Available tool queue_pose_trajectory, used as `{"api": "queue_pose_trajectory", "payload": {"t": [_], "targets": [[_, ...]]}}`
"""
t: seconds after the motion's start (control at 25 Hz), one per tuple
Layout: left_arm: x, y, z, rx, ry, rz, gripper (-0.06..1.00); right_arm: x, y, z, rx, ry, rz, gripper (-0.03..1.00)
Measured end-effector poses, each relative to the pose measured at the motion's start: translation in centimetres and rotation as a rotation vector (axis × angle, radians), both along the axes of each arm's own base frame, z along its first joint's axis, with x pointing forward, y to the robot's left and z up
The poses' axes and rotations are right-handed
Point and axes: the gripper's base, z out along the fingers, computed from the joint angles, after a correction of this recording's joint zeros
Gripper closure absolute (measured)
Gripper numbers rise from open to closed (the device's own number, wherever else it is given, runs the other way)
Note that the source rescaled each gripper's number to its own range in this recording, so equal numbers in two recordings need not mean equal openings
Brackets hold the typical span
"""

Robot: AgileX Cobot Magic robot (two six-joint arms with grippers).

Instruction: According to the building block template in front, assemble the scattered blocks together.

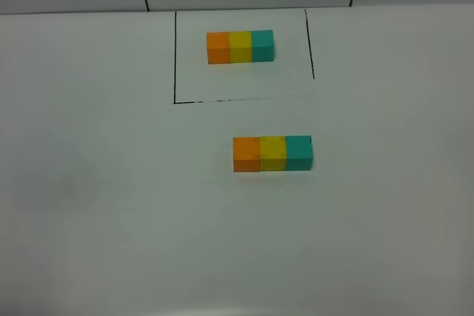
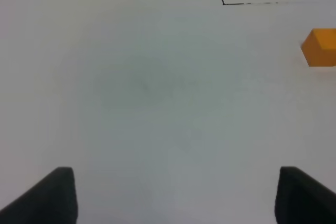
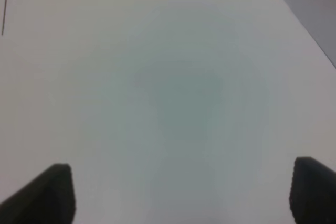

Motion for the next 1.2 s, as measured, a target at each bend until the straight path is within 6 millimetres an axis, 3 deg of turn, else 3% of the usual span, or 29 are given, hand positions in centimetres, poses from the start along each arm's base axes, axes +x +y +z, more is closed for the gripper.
{"api": "queue_pose_trajectory", "payload": {"t": [1.2], "targets": [[0.00, 0.00, 0.00, 0.000, 0.000, 0.000, -0.04, 0.01, 0.03, 0.00, -0.030, 0.006, 0.020, 0.29]]}}
